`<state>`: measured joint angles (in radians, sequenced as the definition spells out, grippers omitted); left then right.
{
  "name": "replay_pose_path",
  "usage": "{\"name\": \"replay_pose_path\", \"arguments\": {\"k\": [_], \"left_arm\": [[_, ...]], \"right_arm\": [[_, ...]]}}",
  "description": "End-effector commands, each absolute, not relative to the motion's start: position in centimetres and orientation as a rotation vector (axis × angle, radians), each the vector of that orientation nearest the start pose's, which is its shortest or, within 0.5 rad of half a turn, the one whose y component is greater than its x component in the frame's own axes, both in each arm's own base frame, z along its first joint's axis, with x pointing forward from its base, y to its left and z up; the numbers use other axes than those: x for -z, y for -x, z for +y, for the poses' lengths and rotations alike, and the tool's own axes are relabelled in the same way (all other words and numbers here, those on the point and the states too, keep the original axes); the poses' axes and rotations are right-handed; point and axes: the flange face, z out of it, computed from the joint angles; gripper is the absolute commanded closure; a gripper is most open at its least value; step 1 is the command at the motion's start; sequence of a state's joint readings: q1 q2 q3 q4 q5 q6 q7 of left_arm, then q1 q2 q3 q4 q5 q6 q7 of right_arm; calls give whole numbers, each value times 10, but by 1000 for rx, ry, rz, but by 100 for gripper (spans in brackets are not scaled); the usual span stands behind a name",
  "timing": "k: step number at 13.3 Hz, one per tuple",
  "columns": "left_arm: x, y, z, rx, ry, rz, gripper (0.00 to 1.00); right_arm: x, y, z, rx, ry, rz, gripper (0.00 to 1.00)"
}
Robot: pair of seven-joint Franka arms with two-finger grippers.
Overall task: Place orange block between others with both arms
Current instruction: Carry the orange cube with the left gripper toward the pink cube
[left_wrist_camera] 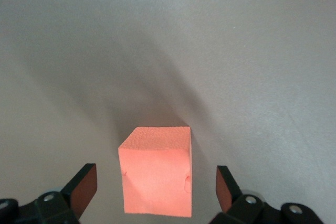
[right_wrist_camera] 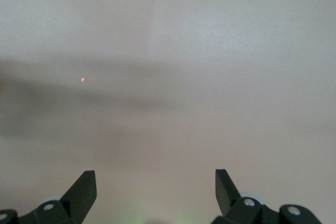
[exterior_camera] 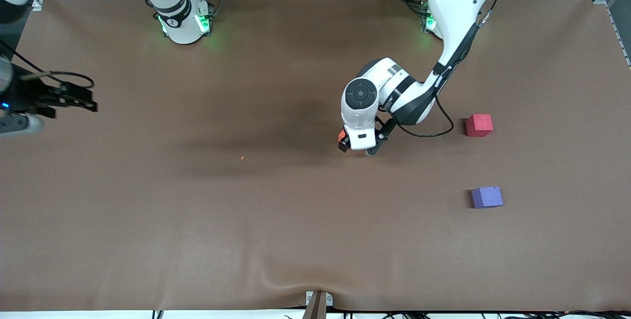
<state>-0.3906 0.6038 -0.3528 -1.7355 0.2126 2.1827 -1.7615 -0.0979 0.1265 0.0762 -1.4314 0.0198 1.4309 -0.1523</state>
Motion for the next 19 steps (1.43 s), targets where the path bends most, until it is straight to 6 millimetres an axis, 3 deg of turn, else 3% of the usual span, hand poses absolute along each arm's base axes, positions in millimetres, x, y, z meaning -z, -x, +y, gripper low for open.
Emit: {"name": "replay_pose_path", "arguments": {"k": [1,3,7,8,11,13,16,19], "left_arm": [[-224,-500,-425,-91,2698,-1412,0],[-220,-500,-427,-98,2703,-1426,0],[-200,-501,-432,-111,2722,-1484,0],[-200,-502,-430,-110,2721,-1486,6],[-203,-505,-427,-99,2735,-1467,96],[-228,-518,-414,-63,2760,-1459,100],[-282,-553,-347,-58,2791,-1277,100],[-310,-580,-261,-144,2817,-1049,100]], "right_arm": [[-629,-559,-50,-166,3110,-260,0],[-633,-556,-61,-147,3117,-235,0],[-625,-562,-60,-135,3118,-226,0],[-623,-564,-58,-127,3107,-224,0],[-616,-567,-48,-123,3108,-252,0],[-613,-566,-46,-147,3116,-238,0],[-615,-565,-47,-157,3141,-242,0],[-617,-564,-47,-165,3152,-241,0]]}}
